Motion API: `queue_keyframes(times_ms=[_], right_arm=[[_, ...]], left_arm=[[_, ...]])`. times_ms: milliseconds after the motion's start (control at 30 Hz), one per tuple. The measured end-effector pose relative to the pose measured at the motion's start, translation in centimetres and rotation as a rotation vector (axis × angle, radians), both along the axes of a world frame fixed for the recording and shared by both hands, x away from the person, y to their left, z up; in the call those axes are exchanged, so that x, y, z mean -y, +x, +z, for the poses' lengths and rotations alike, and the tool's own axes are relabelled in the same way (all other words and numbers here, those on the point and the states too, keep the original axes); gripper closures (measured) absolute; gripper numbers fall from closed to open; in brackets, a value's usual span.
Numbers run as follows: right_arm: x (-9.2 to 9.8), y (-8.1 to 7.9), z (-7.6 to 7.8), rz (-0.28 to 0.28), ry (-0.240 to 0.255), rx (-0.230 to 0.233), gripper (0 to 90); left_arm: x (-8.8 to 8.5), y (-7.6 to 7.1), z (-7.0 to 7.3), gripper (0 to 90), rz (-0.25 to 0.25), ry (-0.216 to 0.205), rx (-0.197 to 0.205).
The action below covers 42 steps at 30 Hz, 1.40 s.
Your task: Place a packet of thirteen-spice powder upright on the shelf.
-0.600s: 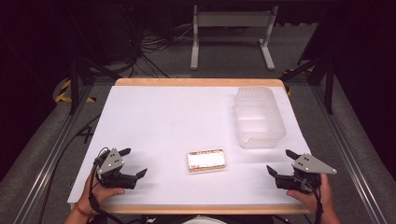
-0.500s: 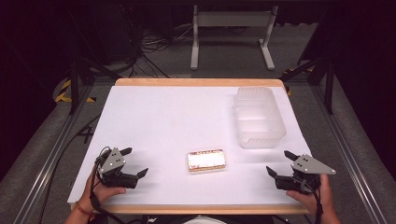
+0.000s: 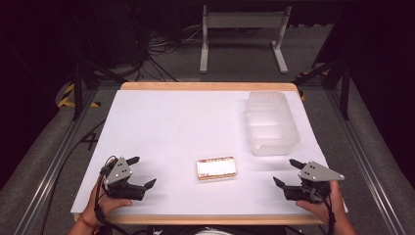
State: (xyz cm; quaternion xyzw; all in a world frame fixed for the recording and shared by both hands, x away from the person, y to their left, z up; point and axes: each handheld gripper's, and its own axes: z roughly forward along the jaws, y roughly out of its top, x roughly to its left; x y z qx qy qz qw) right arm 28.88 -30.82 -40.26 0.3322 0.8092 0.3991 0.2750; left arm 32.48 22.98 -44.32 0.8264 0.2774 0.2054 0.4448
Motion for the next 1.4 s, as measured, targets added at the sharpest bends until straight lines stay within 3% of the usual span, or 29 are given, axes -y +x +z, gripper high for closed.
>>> queue_keyframes(times_ms=[33, 200, 500, 567, 700, 833, 1067, 1200, 1400], right_arm=[[-0.4, 0.3, 0.1, 0.083, 0.012, -0.036, 26.4], [-2.3, 1.1, 0.4, 0.145, -0.027, -0.035, 26.2], [-4.8, 2.8, 1.5, 0.228, -0.05, -0.06, 25.6], [-5.7, 3.2, 1.5, 0.252, -0.095, -0.056, 25.4], [-6.9, 4.3, 1.7, 0.288, -0.123, -0.077, 25.3], [-8.6, 5.6, 2.8, 0.358, -0.16, -0.08, 25.5], [-10.9, 7.2, 2.9, 0.424, -0.223, -0.106, 25.3], [-12.1, 7.8, 2.7, 0.462, -0.246, -0.124, 25.4], [-14.0, 8.7, 2.1, 0.518, -0.304, -0.168, 24.8]], left_arm=[[0.0, -0.4, 0.0, 6.9, 0.005, 0.004, 0.007], [-0.2, -1.2, 0.0, 7.1, 0.008, 0.011, 0.003], [0.0, -1.4, -0.3, 7.1, 0.014, 0.031, -0.018], [-0.1, -1.2, -0.3, 7.1, 0.014, 0.03, -0.015], [0.0, -1.0, -0.4, 7.1, 0.02, 0.031, -0.026], [0.2, -1.2, -0.5, 7.1, 0.005, 0.043, -0.024], [0.0, -1.3, -0.4, 7.0, 0.006, 0.027, -0.028], [0.0, -1.6, -0.5, 7.0, 0.004, 0.04, -0.026], [-0.3, -1.6, -0.5, 6.9, 0.032, 0.04, -0.03]])
